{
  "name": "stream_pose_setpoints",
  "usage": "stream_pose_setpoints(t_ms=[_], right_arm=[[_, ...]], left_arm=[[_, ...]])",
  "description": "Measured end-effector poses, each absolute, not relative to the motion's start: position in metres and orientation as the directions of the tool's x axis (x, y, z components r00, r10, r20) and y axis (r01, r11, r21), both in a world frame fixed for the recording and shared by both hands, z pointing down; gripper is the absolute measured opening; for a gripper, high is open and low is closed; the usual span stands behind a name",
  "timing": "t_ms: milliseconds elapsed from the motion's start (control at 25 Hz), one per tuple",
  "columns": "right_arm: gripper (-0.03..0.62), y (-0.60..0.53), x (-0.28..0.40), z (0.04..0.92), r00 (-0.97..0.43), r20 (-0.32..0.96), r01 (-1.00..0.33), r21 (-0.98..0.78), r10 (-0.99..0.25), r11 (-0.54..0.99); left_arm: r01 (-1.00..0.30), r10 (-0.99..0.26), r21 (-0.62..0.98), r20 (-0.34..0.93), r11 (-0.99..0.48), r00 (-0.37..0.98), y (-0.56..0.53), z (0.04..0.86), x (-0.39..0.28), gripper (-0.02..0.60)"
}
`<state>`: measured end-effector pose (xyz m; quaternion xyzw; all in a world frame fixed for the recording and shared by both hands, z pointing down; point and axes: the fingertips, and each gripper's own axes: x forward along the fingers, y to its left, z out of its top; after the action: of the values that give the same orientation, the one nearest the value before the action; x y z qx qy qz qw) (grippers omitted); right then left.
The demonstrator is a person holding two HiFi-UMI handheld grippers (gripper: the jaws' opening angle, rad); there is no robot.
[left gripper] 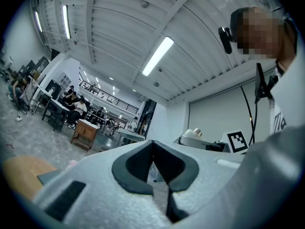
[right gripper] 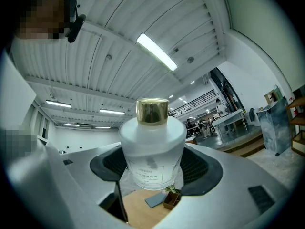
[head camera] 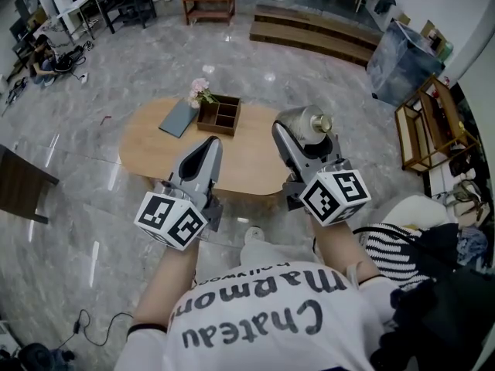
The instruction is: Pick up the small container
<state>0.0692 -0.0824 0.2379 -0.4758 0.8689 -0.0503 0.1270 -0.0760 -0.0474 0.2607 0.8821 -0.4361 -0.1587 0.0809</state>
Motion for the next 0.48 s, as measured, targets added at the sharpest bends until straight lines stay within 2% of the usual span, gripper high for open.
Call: stream_pose_setpoints(t_ms=[480], right_arm=[[0.331,-0.059,0.077,0.234,-0.511,-0.187,-0.81,-0.223,-0.839,0.543]], left_arm=[[-0.746,-0.799,0.285,-0.204,-0.602,0.566,-0.024,0.255,-0.068,0.014]])
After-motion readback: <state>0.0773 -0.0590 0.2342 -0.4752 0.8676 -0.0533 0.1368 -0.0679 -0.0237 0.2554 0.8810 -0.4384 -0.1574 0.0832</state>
